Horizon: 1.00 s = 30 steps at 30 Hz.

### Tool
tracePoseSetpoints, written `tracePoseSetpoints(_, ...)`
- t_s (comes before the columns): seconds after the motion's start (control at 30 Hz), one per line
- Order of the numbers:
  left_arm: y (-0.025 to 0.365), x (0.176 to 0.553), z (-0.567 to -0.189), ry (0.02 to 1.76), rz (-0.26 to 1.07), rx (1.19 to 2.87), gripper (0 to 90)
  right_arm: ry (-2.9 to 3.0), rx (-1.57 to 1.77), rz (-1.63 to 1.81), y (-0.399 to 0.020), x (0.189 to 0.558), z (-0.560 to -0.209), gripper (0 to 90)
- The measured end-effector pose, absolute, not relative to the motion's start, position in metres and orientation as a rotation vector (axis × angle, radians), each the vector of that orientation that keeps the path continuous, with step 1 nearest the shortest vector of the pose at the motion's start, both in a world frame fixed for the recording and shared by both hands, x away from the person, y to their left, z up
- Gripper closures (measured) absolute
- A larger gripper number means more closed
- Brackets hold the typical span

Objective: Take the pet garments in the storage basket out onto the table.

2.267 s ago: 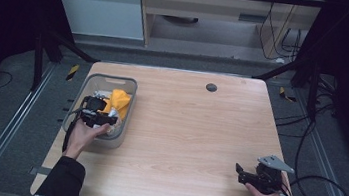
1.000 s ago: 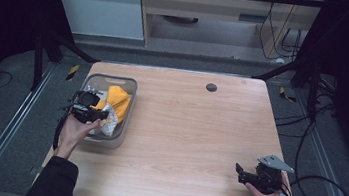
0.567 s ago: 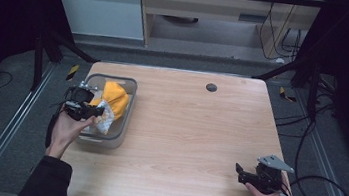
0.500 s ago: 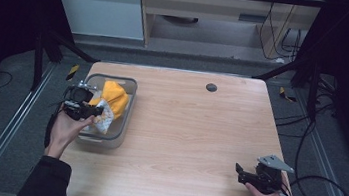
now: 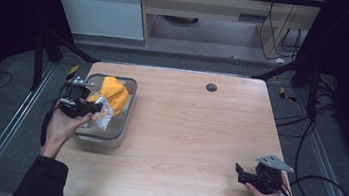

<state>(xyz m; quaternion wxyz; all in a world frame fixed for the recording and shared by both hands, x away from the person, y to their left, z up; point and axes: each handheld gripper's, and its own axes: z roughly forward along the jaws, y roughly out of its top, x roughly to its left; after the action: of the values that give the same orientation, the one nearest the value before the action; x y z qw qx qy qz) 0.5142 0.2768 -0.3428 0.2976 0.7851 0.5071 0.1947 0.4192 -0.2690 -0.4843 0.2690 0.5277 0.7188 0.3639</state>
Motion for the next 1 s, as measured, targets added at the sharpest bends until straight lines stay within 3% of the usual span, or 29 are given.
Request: tracePoseSetpoints(1.0,0.253,0.493,-0.313,1.182,0.485,2.127,81.9,1.935,1.422,0.983,-0.269,0.419,-0.484,10.2)
